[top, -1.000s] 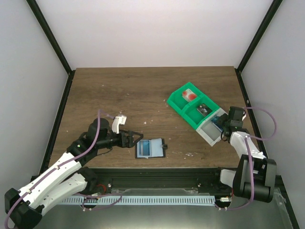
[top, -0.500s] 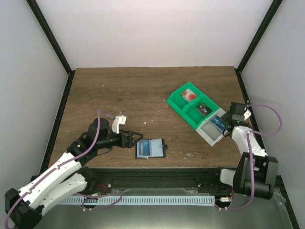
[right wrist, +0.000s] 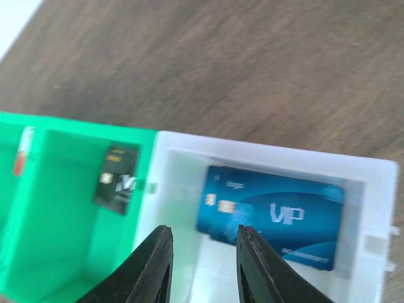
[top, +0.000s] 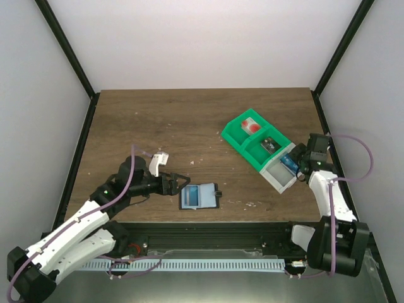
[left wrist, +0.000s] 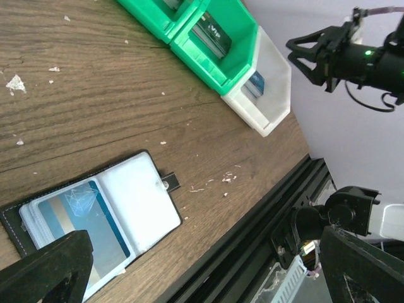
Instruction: Take the credit cards out of the card holder
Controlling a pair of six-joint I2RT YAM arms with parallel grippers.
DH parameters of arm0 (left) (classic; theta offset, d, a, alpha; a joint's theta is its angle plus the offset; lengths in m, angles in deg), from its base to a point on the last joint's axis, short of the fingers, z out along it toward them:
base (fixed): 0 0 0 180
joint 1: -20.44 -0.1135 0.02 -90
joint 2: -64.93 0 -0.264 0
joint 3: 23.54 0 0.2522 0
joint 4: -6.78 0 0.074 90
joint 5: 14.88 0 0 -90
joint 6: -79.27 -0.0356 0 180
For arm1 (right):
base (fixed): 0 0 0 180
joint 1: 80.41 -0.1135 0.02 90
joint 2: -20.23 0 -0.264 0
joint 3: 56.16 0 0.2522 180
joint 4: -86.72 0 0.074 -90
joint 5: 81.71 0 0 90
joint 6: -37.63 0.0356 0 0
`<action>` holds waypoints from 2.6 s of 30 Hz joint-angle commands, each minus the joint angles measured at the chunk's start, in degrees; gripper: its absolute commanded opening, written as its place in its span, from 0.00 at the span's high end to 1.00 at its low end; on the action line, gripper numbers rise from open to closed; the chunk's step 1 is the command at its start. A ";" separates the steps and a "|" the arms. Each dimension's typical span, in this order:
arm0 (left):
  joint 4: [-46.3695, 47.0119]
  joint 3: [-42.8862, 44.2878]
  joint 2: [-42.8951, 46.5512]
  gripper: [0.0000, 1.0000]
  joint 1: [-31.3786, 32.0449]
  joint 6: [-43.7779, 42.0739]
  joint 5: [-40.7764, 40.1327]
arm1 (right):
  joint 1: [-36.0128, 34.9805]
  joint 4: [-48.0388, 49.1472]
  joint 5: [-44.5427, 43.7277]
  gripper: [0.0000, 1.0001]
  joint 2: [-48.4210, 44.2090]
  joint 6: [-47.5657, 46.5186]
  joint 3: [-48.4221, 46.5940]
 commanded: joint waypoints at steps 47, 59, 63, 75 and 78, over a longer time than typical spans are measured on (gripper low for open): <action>30.65 -19.39 -25.41 1.00 -0.01 13.65 -0.25 | -59.77 28.05 25.12 0.73 13.87 13.18 7.29; 35.14 -21.66 -30.48 1.00 0.02 14.78 1.89 | -60.90 30.13 25.36 0.72 18.28 13.63 7.32; 34.94 -21.98 -29.83 1.00 0.04 14.71 1.62 | -60.86 30.69 25.43 0.73 19.60 13.65 7.39; 34.96 -22.66 -28.63 1.00 0.03 14.87 1.44 | -60.86 34.76 26.57 0.77 23.32 15.21 7.17; 35.27 -22.71 -28.65 1.00 0.05 15.07 1.47 | -60.86 35.82 27.17 0.79 24.24 15.69 7.04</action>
